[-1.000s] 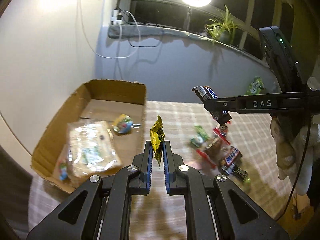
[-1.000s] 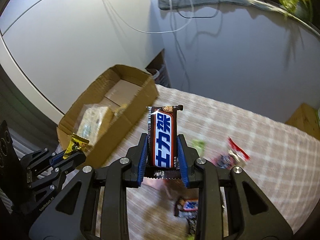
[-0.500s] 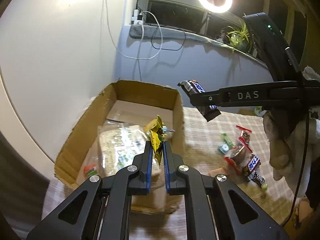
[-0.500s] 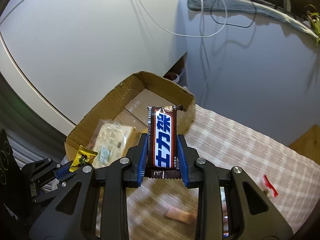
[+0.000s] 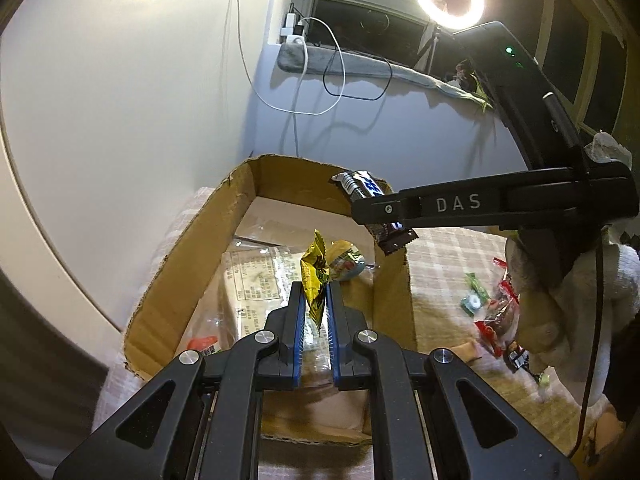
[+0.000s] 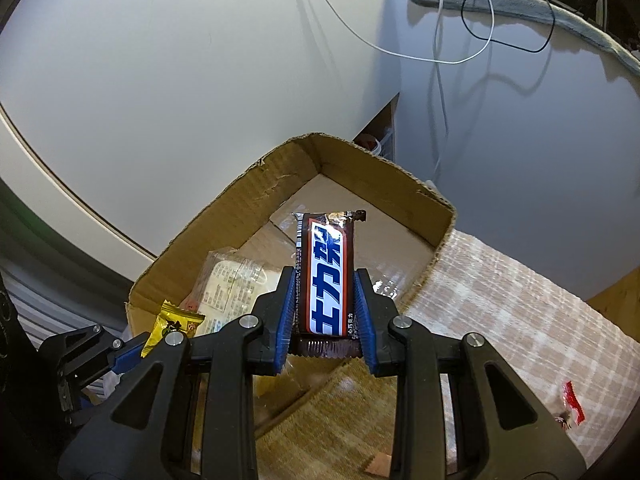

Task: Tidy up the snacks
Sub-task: 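Carry the Snickers bar and yellow candy over the cardboard box with both grippers, then open both grippers to drop the Snickers and yellow candy into the box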

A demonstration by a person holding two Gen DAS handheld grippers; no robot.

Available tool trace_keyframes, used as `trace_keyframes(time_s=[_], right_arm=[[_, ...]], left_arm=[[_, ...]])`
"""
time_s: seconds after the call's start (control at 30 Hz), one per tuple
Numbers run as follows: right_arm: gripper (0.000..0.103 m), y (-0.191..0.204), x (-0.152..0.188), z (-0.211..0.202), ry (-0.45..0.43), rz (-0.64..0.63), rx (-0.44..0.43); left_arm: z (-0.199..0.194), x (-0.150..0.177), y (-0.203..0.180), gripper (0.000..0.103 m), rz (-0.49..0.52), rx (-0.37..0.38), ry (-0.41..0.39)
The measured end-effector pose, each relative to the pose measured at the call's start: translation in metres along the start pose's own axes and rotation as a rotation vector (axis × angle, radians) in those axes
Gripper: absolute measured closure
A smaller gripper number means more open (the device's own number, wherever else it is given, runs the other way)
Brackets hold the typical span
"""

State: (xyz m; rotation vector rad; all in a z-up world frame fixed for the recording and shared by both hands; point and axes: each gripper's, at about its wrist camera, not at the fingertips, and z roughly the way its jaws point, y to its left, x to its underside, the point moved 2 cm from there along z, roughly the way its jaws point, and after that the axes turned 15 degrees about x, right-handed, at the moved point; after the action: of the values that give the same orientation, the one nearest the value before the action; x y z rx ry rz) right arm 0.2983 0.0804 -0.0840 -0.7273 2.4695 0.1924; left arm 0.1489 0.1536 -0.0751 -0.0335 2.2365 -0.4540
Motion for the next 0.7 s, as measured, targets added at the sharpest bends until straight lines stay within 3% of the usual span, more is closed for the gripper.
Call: trace_keyframes(time_s=[0.33,0.43,0.47,0.5,0.57,0.6,0.7], right_arm=[[0.073,0.004,-0.001,0.01,0.018,-0.016,-0.003],[0.073,0.004,-0.002,0.008,0.007,-0.019,0.007],[0.071,0.004,-0.003,0.007,0.004,-0.019,0.009],[0.06,0.004,-0.003,0.006,0.0,-0.019,0.009],[0.039,0.004,-0.004,0.001,-0.021,-0.016,0.012],[0.033,0.004,-0.004,-0.002,-0.033,-0.017,0.015],[0.028,0.005,-0.004,-0.007,-0.045,-0.023,0.02]], left_arm=[[0.004,-0.001,0.001,0.094,0.006,0.001,0.007],[0.003,-0.001,0.001,0.085,0.008,-0.003,0.004],[0.003,-0.001,0.001,0.083,0.008,-0.003,0.005],[0.003,-0.001,0.0,0.081,0.008,-0.003,0.004],[0.002,-0.001,0.0,0.061,0.009,-0.006,0.002],[0.001,-0.001,0.0,0.059,0.009,-0.008,-0.003],[0.0,-0.002,-0.002,0.059,0.012,-0.007,-0.006]])
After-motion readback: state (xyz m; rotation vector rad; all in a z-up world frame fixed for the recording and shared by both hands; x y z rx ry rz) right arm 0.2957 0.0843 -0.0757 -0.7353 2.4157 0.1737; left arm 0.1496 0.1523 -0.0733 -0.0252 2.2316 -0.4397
